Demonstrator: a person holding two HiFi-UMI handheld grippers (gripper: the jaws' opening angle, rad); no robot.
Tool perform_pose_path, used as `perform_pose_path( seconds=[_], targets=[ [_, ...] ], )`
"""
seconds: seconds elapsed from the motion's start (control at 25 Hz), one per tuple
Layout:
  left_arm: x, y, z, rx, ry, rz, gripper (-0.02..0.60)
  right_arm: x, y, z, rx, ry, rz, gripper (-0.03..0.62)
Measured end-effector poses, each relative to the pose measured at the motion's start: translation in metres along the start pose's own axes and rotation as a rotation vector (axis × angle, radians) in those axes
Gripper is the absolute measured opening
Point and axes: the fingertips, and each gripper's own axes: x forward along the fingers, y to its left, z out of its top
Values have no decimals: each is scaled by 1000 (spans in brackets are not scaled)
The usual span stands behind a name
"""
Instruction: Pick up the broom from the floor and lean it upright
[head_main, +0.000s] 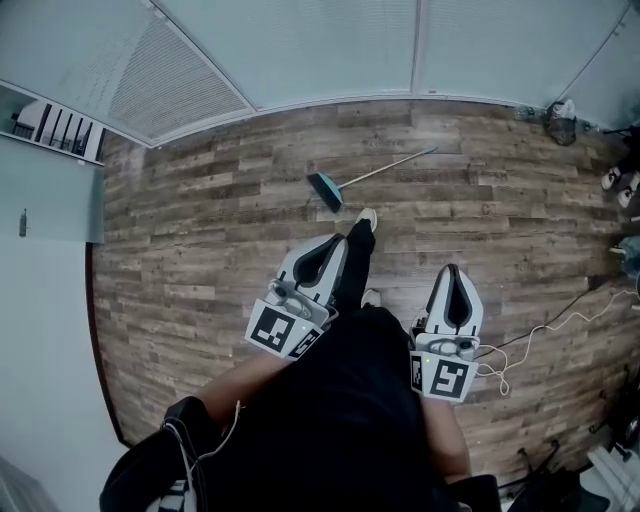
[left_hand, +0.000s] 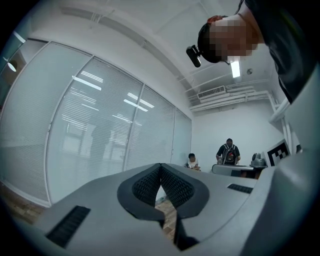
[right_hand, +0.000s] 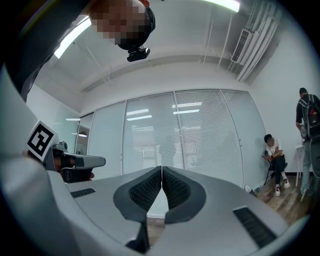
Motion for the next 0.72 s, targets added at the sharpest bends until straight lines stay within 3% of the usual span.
perform_pose_path(
  seconds=[0.24, 0.48, 0.72],
  targets=[
    [20, -1, -3, -22, 2, -35, 18, 8, 3, 1, -24, 7, 54, 20],
    [44, 5, -8, -41, 3, -56, 19, 28, -7, -5, -29, 31, 47, 20],
    [79, 17, -3, 9, -24, -96, 18, 64, -24, -14, -34, 55, 36, 20]
  ],
)
